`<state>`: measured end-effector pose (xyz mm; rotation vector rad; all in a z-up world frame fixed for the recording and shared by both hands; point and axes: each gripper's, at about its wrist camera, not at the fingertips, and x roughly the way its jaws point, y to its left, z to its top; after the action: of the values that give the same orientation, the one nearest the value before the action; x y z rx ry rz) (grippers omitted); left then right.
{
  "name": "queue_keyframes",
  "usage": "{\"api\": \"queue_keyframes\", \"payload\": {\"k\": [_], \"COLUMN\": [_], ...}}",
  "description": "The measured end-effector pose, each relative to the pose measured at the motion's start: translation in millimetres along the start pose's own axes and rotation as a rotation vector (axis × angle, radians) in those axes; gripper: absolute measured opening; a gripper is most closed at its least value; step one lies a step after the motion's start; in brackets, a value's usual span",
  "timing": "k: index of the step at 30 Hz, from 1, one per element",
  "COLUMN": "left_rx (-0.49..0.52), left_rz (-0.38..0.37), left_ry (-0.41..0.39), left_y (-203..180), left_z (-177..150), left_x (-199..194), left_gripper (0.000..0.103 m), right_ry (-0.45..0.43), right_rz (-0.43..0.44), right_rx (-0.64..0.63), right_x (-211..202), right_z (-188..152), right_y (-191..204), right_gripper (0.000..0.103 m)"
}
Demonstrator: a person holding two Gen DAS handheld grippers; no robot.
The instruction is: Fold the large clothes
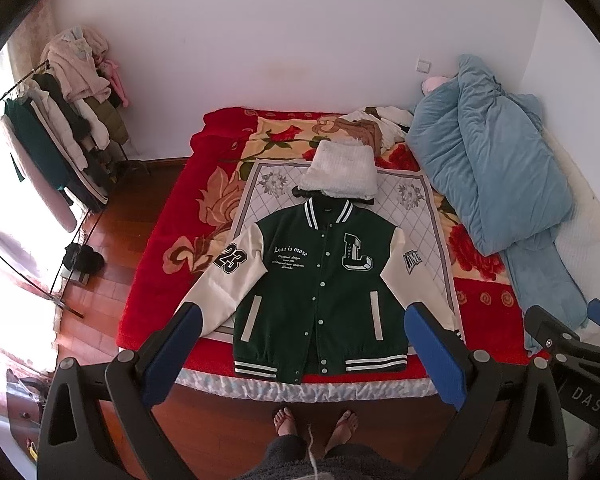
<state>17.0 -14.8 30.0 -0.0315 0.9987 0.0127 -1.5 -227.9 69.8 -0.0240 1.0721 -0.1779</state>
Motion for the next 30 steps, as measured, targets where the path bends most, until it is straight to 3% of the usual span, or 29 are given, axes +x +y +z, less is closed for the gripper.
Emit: {"api": "queue_keyframes", "payload": {"k": [15,30], "left_rx": [0.002,0.0], "left_rz": [0.002,0.005], "left_ry": [-0.008,-0.007], "left_y": [-0.8,-0.8], "left_z": [-3.4,18.5], "left_x": [0.0,-1.6], "left_gripper": [0.103,0.103], "right_ry": [-0.008,-0.009], "right_rz": [0.0,-0.001], "right_rx": [-0.002,0.003], "right_x": [-1.2,-1.9], "right_z": [1.2,0.5], "right_y": [0.5,-0.8], "right_gripper": [0.101,0.101]}}
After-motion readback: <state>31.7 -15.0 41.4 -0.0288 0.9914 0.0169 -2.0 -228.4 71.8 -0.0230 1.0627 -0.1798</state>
